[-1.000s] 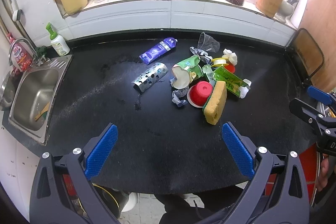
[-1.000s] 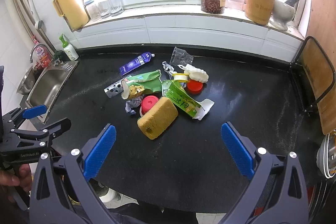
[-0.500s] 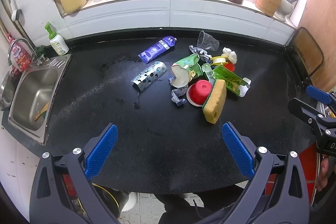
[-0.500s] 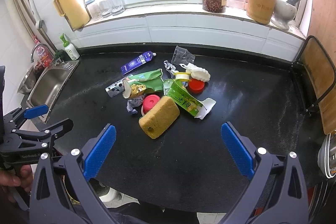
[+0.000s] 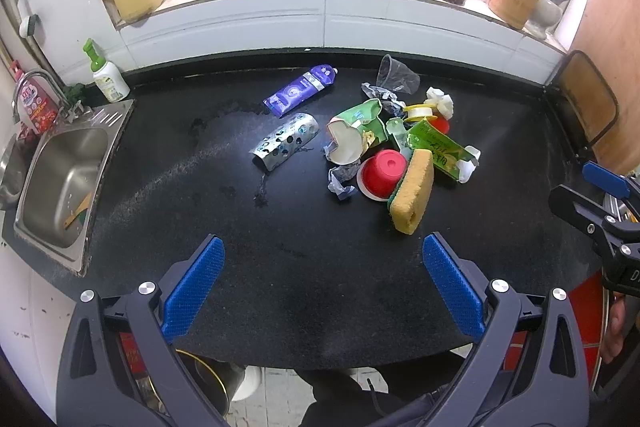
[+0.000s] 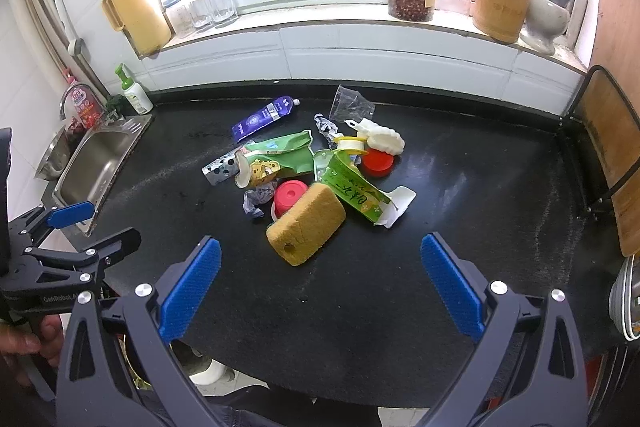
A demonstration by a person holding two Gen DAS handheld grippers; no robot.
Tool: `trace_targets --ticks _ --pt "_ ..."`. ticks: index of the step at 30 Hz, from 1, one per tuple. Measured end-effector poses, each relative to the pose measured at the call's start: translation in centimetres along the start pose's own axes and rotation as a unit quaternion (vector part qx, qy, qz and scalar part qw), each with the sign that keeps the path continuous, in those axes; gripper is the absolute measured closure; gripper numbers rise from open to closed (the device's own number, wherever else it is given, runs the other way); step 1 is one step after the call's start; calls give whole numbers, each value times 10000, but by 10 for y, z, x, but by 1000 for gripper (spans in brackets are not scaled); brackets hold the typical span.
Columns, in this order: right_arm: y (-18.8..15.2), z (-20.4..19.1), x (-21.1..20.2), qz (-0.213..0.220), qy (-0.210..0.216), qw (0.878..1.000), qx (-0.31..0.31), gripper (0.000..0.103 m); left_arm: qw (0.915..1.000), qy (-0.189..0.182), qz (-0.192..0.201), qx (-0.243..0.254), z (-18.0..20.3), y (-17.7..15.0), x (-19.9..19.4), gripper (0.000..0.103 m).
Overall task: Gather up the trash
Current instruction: 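Grasp the silver blister pack with the left tool while the right tool grasps the green carton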
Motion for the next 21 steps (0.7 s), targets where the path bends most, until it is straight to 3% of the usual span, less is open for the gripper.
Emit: trace_targets --ticks 11,16,21 --pt "6 14 39 -216 106 9996 -174 6 9994 113 -6 315 -27 19 28 6" --pt "6 34 87 -415 213 9976 -516 6 9963 178 -225 811 -49 37 82 6" --pt "12 47 144 -565 291 9935 -944 6 9894 -81 -345 1411 -65 52 138 6"
Point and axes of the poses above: each gripper's, at about its wrist camera, not at the fingertips, and x roughly the way its jaws point, z to its right, y to its top, the point moved 6 cm from there along x, roughly the way its jaws point, and after that the axes turned 7 degrees about -y, right-handed, at the moved point
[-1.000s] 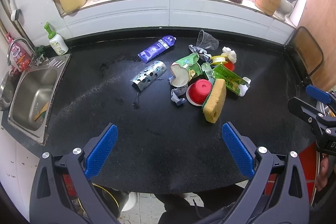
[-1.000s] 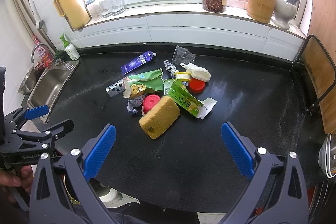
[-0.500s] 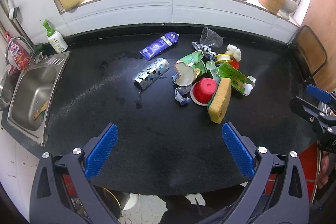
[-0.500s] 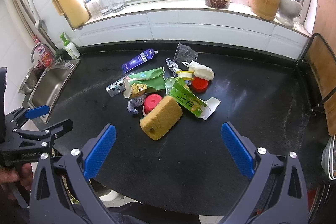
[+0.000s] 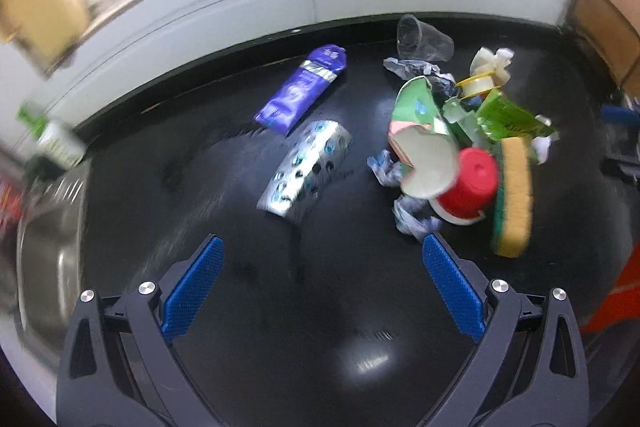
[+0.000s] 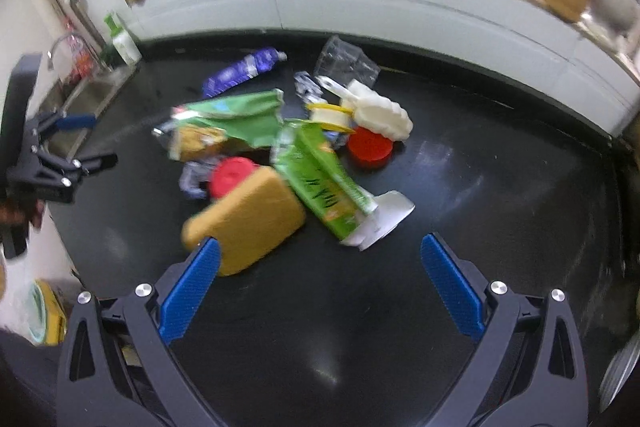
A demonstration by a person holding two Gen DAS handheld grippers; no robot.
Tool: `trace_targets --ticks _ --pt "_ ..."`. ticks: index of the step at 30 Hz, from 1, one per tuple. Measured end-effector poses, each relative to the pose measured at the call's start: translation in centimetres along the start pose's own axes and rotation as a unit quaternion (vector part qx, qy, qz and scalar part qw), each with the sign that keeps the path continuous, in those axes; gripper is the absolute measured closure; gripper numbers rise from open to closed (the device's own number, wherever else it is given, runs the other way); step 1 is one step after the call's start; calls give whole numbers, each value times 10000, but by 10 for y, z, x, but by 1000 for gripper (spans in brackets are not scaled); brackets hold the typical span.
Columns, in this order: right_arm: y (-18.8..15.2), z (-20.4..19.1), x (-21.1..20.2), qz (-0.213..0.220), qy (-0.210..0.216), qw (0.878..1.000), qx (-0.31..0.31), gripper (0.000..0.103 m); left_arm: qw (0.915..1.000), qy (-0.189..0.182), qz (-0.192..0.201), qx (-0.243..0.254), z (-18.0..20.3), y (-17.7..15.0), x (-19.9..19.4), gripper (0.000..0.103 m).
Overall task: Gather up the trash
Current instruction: 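Grasp the silver blister pack with the left tool while the right tool grasps the green carton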
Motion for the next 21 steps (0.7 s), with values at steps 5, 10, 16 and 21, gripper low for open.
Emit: trace_targets --ticks 5,10,16,21 --pt "10 12 51 -279 187 9988 -346 16 9995 -92 -216 198 -22 14 48 6" --pt "17 14 88 -565 405 9946 -775 30 9981 -362 -372 346 -40 27 90 6" --pt "29 12 96 -724 1018 9883 -874 73 9958 -694 -407 439 -46 37 114 7" --pt "31 11 79 -759 1029 9885 -810 97 9966 -646 -322 390 -46 35 111 30"
Point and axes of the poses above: each gripper's, at about its wrist camera, not at the fingertips, and x roughly the way its jaws point, z to its right, y to its top, the point moved 6 cm from there along x, roughly the way its jaws point, and after that the axes turned 7 degrees about -y, right-handed, at the moved point
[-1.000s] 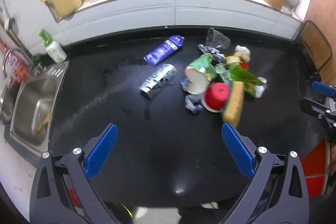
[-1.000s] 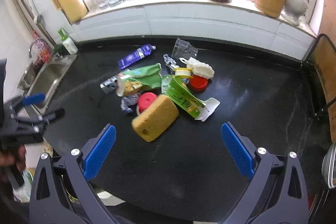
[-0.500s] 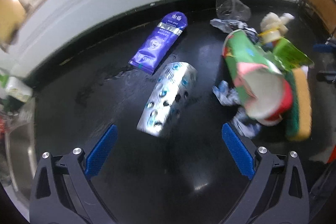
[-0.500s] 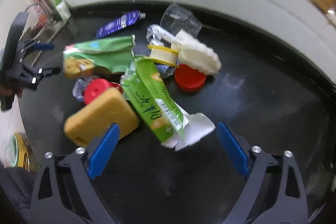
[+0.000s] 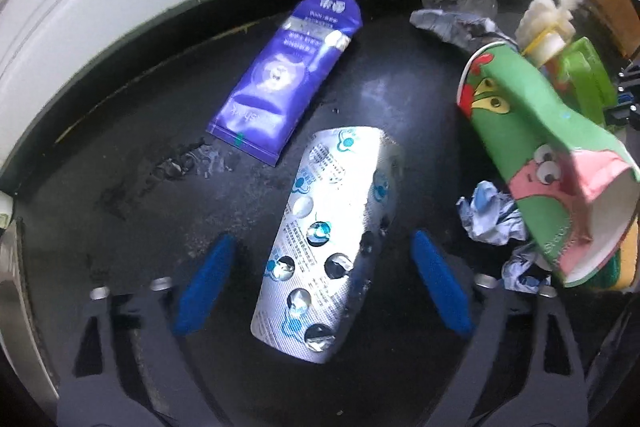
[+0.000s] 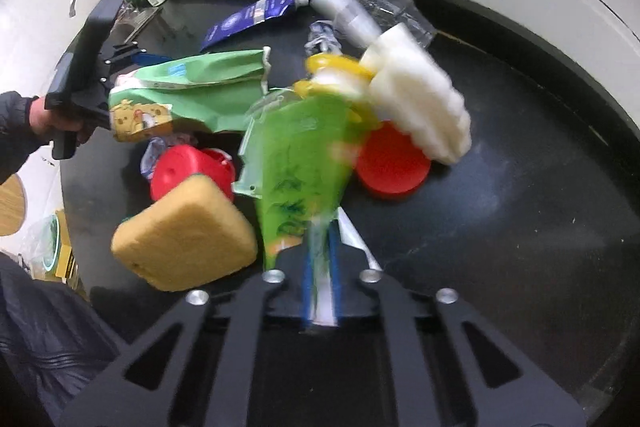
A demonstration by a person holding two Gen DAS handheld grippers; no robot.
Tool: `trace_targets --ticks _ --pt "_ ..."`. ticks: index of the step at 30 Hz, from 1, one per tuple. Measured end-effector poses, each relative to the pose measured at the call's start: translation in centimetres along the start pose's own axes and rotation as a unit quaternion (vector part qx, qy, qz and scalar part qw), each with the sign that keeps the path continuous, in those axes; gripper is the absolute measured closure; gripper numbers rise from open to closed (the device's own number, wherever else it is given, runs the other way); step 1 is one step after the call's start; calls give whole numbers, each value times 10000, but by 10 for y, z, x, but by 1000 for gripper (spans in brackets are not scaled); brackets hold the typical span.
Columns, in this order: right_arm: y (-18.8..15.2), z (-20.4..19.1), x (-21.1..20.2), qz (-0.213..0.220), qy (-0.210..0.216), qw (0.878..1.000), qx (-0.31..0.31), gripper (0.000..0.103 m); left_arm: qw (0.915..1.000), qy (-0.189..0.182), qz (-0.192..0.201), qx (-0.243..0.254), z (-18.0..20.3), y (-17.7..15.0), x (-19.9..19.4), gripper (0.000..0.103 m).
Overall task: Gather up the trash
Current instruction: 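Grasp the silver blister pack with the left tool while the right tool grasps the green carton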
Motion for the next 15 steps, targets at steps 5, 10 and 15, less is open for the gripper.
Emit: trace_targets --ticks 5,10,15 --pt "-2 -11 -24 183 -37 9994 301 97 9990 102 42 -428 2 -9 -15 65" --pt "-7 -14 -48 363 -269 9964 719 97 9951 223 227 -936 13 -6 -42 67" --pt "-9 -28 -68 546 -439 9934 905 97 9901 291 426 -1305 30 -14 -89 67"
Point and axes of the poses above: each gripper's, at about its wrist camera, not at the fingertips, and x roughly the way its jaws point, z to its right, y to its top, the point moved 6 cm from there along x, roughly the way its jaws point, and after that the axes turned 7 degrees about -y, right-handed, at the moved point
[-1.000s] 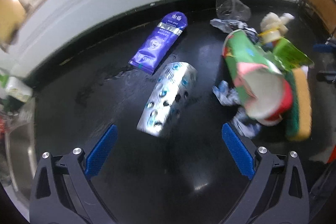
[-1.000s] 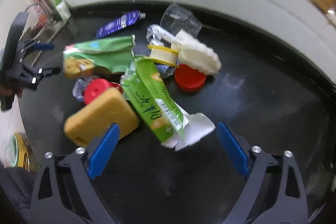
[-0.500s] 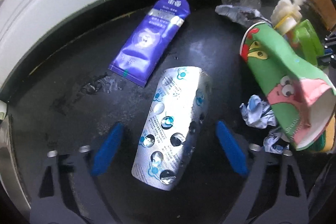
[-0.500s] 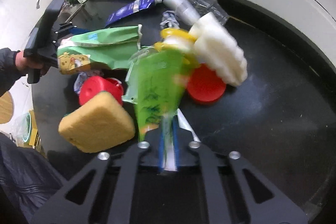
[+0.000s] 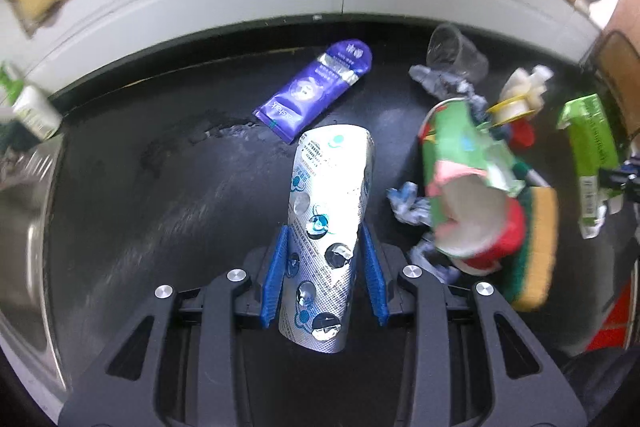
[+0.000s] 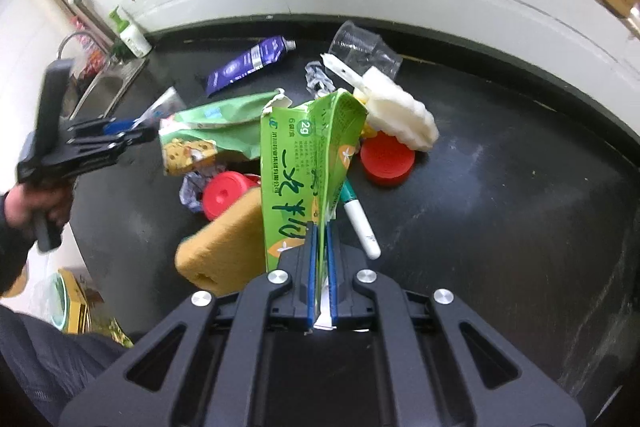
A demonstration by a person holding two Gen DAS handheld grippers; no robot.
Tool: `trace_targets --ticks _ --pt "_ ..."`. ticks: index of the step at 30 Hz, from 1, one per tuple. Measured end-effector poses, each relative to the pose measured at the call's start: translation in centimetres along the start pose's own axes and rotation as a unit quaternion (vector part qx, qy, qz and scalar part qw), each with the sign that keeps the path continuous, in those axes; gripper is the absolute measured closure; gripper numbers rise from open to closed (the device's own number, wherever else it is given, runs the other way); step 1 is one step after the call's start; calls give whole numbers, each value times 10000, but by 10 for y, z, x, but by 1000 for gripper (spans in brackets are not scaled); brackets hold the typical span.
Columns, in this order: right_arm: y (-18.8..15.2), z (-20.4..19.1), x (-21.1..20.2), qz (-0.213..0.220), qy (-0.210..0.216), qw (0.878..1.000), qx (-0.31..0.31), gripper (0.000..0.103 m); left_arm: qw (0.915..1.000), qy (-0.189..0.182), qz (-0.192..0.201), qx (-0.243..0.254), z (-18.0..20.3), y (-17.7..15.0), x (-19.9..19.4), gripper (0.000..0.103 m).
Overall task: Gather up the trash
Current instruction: 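Grasp the silver blister pack with the left tool while the right tool grasps the green carton, then carry both items to the black bin and open both tools to drop them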
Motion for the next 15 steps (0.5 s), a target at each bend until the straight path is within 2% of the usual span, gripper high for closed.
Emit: trace_targets --ticks 8,15 --pt "-6 -34 -45 311 -174 9993 -81 97 9988 -83 191 -452 29 -31 -73 67" --pt "-10 -78 -69 516 -73 9981 -333 97 9976 21 410 -562 45 -65 -118 67"
Point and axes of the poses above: each gripper's, at about its wrist camera, not at the fingertips, and x roughly the way its jaws point, z to its right, y to its top, the point moved 6 cm from there along x, roughly the way its jaws point, and after that the axes turned 7 degrees about -y, right-handed, at the moved point
